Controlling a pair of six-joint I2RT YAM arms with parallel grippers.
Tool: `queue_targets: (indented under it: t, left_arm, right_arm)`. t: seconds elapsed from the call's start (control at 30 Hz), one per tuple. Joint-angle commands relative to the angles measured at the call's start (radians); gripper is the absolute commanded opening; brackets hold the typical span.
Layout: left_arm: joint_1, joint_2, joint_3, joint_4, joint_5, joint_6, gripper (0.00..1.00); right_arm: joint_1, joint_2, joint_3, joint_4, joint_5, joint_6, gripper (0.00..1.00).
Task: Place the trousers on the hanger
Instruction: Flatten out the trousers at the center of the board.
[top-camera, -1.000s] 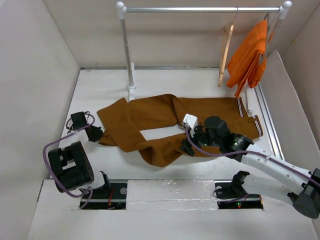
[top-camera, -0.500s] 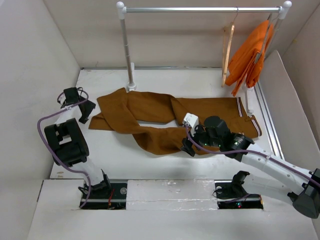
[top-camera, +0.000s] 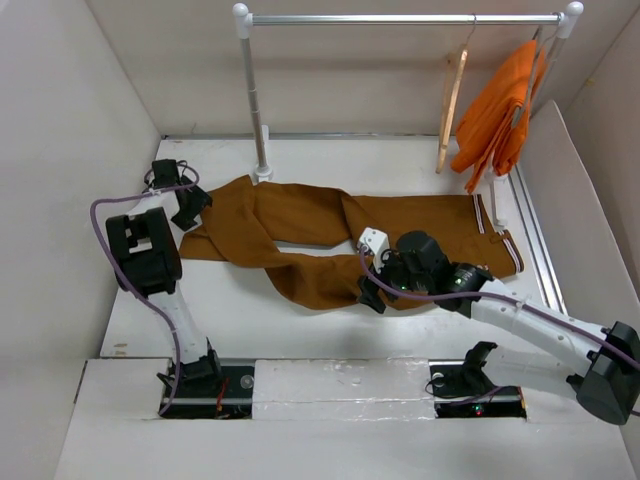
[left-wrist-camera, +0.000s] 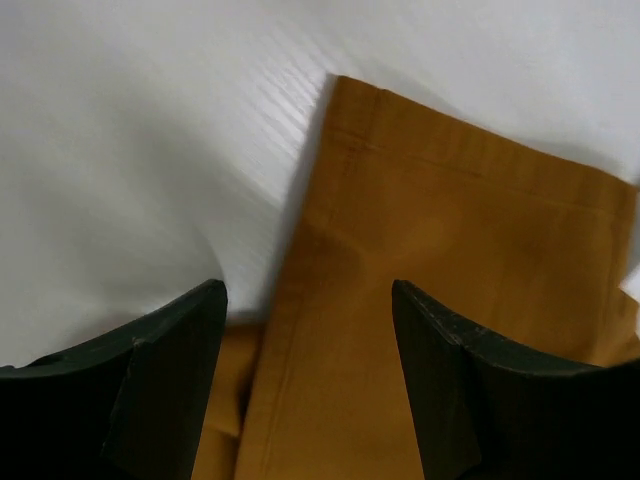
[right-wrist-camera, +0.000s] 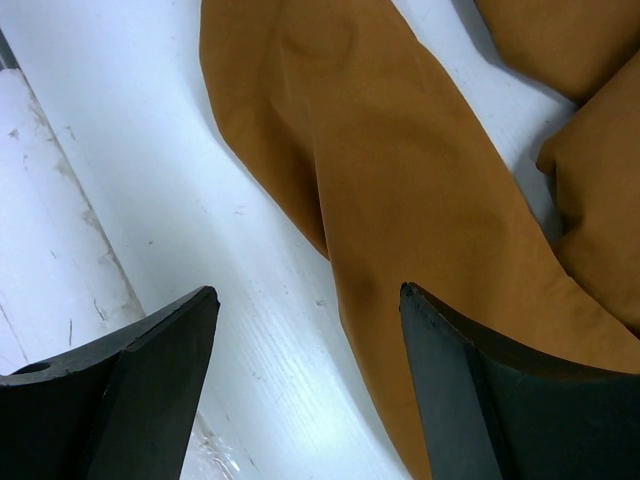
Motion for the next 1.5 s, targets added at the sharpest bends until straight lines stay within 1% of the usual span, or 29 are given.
queue_targets:
  t: [0.0,0.13,0.2,0.23,0.27,0.3,0.33,0.43,0.5,0.53,0.57,0.6,0.73,0.93,0.97,1.03,1.07,1.13,1.17,1.2,1.23,1.27,1.3,1.33,1.37,1.4,1.43,1.47]
  left_arm:
    - [0.014,0.060,0.088,-0.047,-0.038,0.029,0.62]
    - [0.005,0.144,0.165,-0.089,-0.071,0.070,0.56]
    - [-0.007,0.178,0.195,-0.089,-0.114,0.093,0.52]
    - [-0.021,0.189,0.203,-0.093,-0.124,0.099,0.46]
    - [-0.039,0.197,0.211,-0.103,-0.134,0.105,0.43]
    - [-0.050,0.210,0.229,-0.104,-0.173,0.118,0.40]
    - [-0.062,0.214,0.234,-0.107,-0.190,0.127,0.35]
    - [-0.092,0.237,0.266,-0.120,-0.239,0.142,0.33]
    - [-0.106,0.252,0.294,-0.132,-0.238,0.148,0.22]
    - [-0.106,0.256,0.301,-0.136,-0.232,0.144,0.11]
    - [-0.106,0.258,0.306,-0.144,-0.233,0.138,0.03]
    - [-0.106,0.260,0.311,-0.144,-0.233,0.133,0.00]
    - [-0.106,0.197,0.323,-0.178,-0.264,0.130,0.00]
    - [-0.084,-0.127,0.283,-0.238,-0.266,0.078,0.00]
    - [-0.073,-0.220,0.263,-0.257,-0.282,0.060,0.00]
    - [-0.064,-0.314,0.237,-0.317,-0.302,0.040,0.00]
    - [-0.064,-0.408,0.198,-0.343,-0.345,0.029,0.00]
    - [-0.064,-0.507,0.150,-0.438,-0.409,-0.028,0.00]
    - [-0.064,-0.612,0.090,-0.478,-0.425,-0.060,0.00]
    - [-0.064,-0.662,0.055,-0.548,-0.434,-0.125,0.00]
    - [-0.064,-0.717,0.017,-0.583,-0.446,-0.163,0.00]
    - [-0.064,-0.879,-0.105,-0.647,-0.457,-0.251,0.00]
    - [-0.064,-0.880,-0.107,-0.669,-0.457,-0.252,0.00]
    - [-0.064,-0.933,-0.143,-0.689,-0.451,-0.328,0.00]
    - [-0.064,-1.037,-0.219,-0.710,-0.444,-0.373,0.00]
    - [-0.064,-1.081,-0.255,-0.745,-0.433,-0.416,0.00]
    - [-0.064,-1.128,-0.284,-0.762,-0.408,-0.478,0.03]
    - [-0.064,-1.212,-0.332,-0.782,-0.402,-0.508,0.07]
  right_arm:
    - [0.017,-0.006,0.029,0.067,0.001,0.016,0.79]
    - [0.017,-0.014,0.018,0.065,0.007,0.030,0.80]
    - [0.017,-0.020,0.018,0.064,0.016,0.038,0.80]
    - [0.017,-0.019,0.022,0.058,0.021,0.038,0.80]
    - [0.017,-0.020,0.029,0.053,0.027,0.038,0.80]
    - [0.017,-0.020,0.033,0.045,0.039,0.035,0.80]
    - [0.017,-0.020,0.048,0.042,0.045,0.033,0.80]
    - [0.026,-0.020,0.070,0.036,0.062,0.029,0.79]
    - [0.026,-0.019,0.087,0.036,0.062,0.026,0.79]
    - [0.026,-0.019,0.090,0.035,0.061,0.026,0.79]
    - [0.026,-0.020,0.096,0.036,0.059,0.027,0.80]
    - [0.026,-0.022,0.096,0.036,0.058,0.027,0.79]
    - [0.026,-0.058,0.095,0.018,0.064,0.024,0.79]
    - [0.026,-0.131,0.065,-0.004,0.044,-0.014,0.80]
    - [0.026,-0.150,0.064,-0.024,0.036,-0.019,0.79]
    - [0.026,-0.177,0.059,-0.039,0.027,-0.022,0.79]
    - [0.026,-0.198,0.056,-0.056,0.015,-0.028,0.79]
    - [0.026,-0.221,0.043,-0.070,-0.001,-0.036,0.80]
    - [0.026,-0.241,0.041,-0.085,-0.017,-0.046,0.80]
    - [0.026,-0.252,0.038,-0.096,-0.022,-0.049,0.80]
    - [0.026,-0.263,0.036,-0.102,-0.033,-0.053,0.80]
    - [0.026,-0.278,0.035,-0.114,-0.066,-0.071,0.80]
    - [0.026,-0.284,0.035,-0.114,-0.067,-0.071,0.80]
    - [0.017,-0.289,0.036,-0.120,-0.076,-0.074,0.80]
    - [0.017,-0.295,0.036,-0.130,-0.091,-0.088,0.80]
    - [0.017,-0.296,0.038,-0.136,-0.097,-0.094,0.80]
    - [0.017,-0.296,0.039,-0.140,-0.103,-0.102,0.80]
    - [0.017,-0.296,0.044,-0.162,-0.108,-0.117,0.80]
